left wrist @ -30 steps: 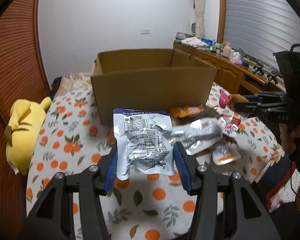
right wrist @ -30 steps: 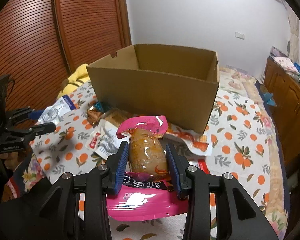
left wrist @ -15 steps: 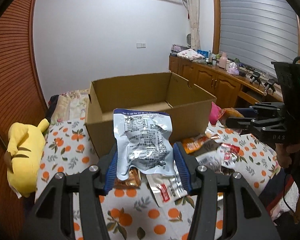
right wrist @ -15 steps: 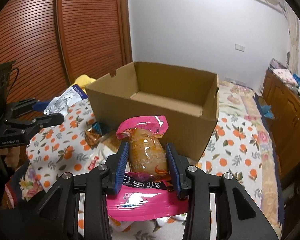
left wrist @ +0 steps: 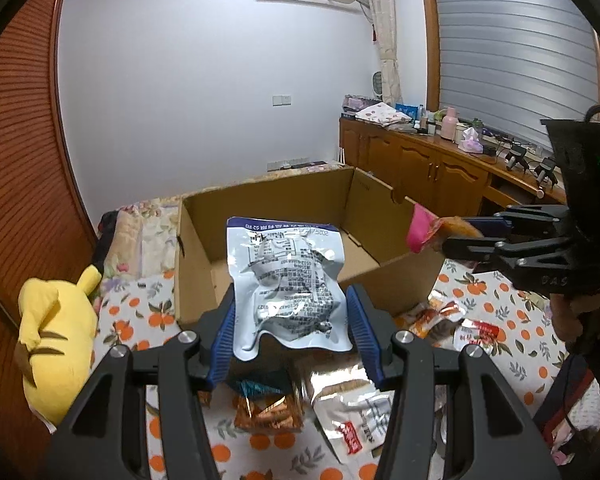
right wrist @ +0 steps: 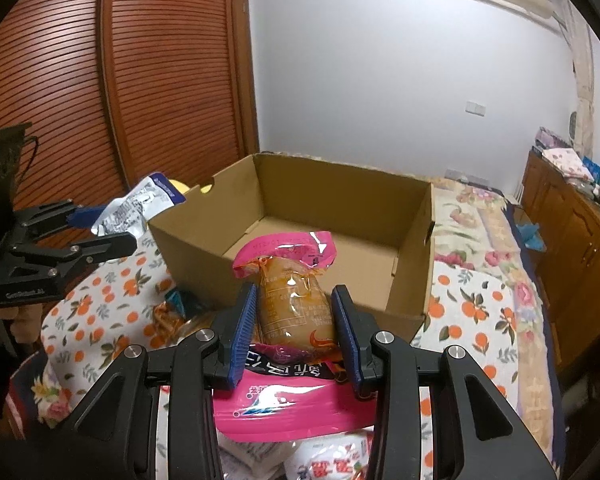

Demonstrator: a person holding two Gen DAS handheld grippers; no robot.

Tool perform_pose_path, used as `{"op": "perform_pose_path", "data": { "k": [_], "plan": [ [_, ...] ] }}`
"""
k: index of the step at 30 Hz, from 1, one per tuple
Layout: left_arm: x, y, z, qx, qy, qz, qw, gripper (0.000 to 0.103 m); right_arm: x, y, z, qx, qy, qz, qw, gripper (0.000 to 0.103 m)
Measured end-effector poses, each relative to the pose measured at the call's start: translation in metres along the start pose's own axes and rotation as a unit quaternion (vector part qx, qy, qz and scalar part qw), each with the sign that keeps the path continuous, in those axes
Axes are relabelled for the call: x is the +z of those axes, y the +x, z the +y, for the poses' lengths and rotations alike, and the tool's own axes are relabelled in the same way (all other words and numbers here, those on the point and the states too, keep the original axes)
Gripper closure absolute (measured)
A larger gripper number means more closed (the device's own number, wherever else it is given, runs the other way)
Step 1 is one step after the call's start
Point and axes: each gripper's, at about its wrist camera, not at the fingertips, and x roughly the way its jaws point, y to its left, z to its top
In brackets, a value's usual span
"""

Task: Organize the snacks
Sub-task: 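Carry both packs over the box and open both grippers to drop them inside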

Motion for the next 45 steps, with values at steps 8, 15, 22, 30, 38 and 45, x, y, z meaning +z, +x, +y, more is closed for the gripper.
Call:
{"op": "perform_pose_path", "data": {
  "k": [8, 15, 22, 30, 38, 45],
  "plan": [
    [0.025, 0.019, -0.002, -0.017, -0.003, 0.003, 0.9998, 0.052, 0.019, 0.017, -0.011, -0.007, 0.013, 0.003, 1.000, 0.065],
    [0.033, 0.053, 0.000, -0.014, -0.005, 0.026, 0.9996, 0.051, 0.036, 0.041, -0.012, -0.018, 0.017, 0.010, 1.000, 0.065],
    [0.032, 0.080, 0.007, -0.004, -0.015, 0.047, 0.9988, 0.051, 0.040, 0.066, -0.010, -0.033, 0.014, 0.029, 0.999, 0.065],
    [0.031, 0.091, 0.007, 0.012, -0.019, 0.059, 0.9980, 0.048, 0.038, 0.086, -0.017, -0.052, 0.017, 0.050, 0.997, 0.065],
    [0.033, 0.087, 0.013, 0.014, -0.030, 0.047, 0.9984, 0.045, 0.039, 0.100, -0.022, -0.045, 0.040, 0.065, 0.996, 0.064],
    [0.030, 0.073, 0.015, 0.006, -0.032, 0.033, 0.9989, 0.036, 0.036, 0.100, -0.026, -0.035, 0.049, 0.057, 0.997, 0.061]
  ]
}}
